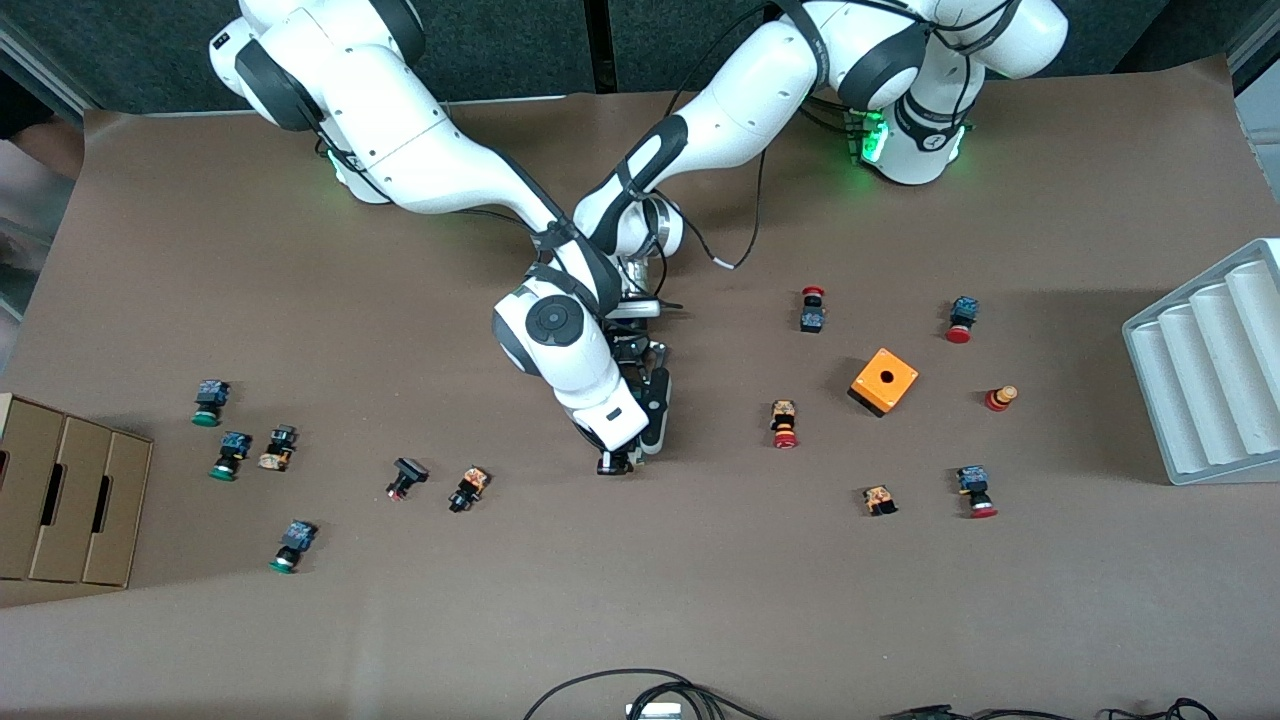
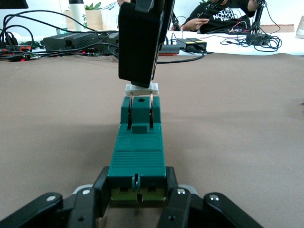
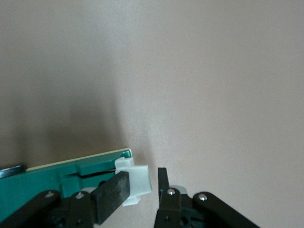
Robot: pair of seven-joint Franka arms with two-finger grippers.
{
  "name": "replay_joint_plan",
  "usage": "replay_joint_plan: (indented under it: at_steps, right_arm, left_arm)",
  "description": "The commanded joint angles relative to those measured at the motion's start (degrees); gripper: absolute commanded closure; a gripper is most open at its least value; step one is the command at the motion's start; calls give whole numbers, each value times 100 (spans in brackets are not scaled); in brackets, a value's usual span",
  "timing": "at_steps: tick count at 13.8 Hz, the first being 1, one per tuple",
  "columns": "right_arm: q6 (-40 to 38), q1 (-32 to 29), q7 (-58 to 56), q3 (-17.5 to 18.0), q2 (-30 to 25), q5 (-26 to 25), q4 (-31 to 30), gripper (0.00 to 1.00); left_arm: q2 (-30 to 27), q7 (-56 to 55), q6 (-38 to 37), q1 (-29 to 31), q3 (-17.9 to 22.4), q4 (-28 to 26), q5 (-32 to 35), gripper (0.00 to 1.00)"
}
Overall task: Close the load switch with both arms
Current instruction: 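Press the white handle down into the copper clips with the right gripper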
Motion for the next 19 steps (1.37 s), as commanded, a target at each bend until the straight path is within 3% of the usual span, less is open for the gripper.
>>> replay_joint_plan:
  at_steps: [1,9,11,12,14,15,19]
  right_arm:
    - [83,8,-29,-10,142,82,176,65]
    - [92,17,-29,-10,186,73,176,65]
    - [40,8,-21,-10,54,135,176,60]
    - [22,0,-21,-10,-16,144,159,49]
    - [-196,-35,-38,-19,-200,152,124,12]
    - [-424,-53,-29,-28,-314,152,124,0]
    - [-1259,-106,-21,-54,-868,161,124,0]
  left_arm:
    - [21,-2,102,27,18,-29,0,67]
    - [21,-2,102,27,18,-29,0,67]
    - [21,-2,102,27,18,-29,0,67]
    - [21,-2,102,27,18,-29,0,67]
    - [21,-2,102,27,18,-38,0,67]
    - [21,-2,102,27,18,-29,0,67]
    - [21,-2,102,27,18,-29,0,67]
